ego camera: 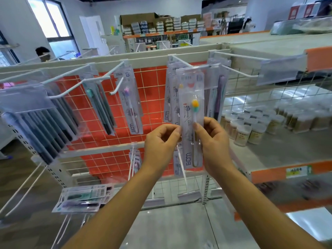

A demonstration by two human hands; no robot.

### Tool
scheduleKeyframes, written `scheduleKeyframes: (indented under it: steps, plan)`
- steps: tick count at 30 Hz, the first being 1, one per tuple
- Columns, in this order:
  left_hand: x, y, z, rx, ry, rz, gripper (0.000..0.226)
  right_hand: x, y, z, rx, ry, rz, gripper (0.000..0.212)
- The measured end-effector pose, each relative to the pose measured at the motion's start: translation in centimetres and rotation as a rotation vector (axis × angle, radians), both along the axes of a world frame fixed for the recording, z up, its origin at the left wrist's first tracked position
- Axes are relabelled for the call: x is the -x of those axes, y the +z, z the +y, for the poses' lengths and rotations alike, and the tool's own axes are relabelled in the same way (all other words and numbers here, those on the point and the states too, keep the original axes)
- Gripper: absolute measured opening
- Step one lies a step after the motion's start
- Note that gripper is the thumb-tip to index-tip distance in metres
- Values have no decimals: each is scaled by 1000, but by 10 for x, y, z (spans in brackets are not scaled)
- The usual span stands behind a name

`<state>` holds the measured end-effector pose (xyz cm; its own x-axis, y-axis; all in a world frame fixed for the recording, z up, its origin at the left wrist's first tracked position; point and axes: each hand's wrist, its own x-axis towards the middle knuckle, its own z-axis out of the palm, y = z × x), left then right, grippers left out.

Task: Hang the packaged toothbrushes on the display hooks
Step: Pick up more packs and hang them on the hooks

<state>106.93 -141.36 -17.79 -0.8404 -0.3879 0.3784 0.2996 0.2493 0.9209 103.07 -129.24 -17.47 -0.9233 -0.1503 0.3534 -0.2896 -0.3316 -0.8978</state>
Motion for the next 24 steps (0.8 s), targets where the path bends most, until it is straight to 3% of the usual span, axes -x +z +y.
scheduleKeyframes:
  steps: [9, 16, 24]
  plan:
    - [7, -3, 1, -4, 26, -15, 11, 12, 1, -3, -12, -2, -7, 7]
    - [13, -12, -4, 4, 161, -70, 12, 35, -5, -12, -83, 6, -31, 9]
    - [11, -16, -16, 64, 191, -106, 20, 83, -2, -28, -167, 131, -186, 10]
